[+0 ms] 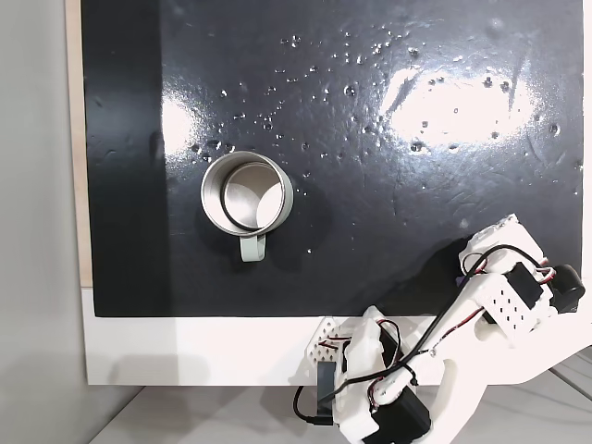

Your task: Grasp a pengrip and put it in the cup.

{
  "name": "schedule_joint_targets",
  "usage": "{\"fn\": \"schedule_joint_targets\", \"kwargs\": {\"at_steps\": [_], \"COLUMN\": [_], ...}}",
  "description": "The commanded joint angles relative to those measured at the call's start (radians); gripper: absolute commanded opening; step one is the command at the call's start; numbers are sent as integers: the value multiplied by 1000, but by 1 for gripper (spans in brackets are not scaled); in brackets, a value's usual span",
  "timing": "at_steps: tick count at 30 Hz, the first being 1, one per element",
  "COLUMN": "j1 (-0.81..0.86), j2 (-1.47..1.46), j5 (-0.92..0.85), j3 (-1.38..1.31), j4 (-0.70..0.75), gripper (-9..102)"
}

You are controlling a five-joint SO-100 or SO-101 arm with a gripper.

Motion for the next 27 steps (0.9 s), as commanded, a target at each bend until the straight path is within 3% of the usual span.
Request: {"fn": "schedule_joint_targets", "kwargs": {"at_steps": [1,7,16,27], "j1": [15,41,78,34], "j2": [-5,-17,-40,-126], "j5": [-51,-175,-637,-815], "j3": [-63,-67,-101,-245], "j4": [-18,-18,-14,72], "gripper": [0,0,0,0]}}
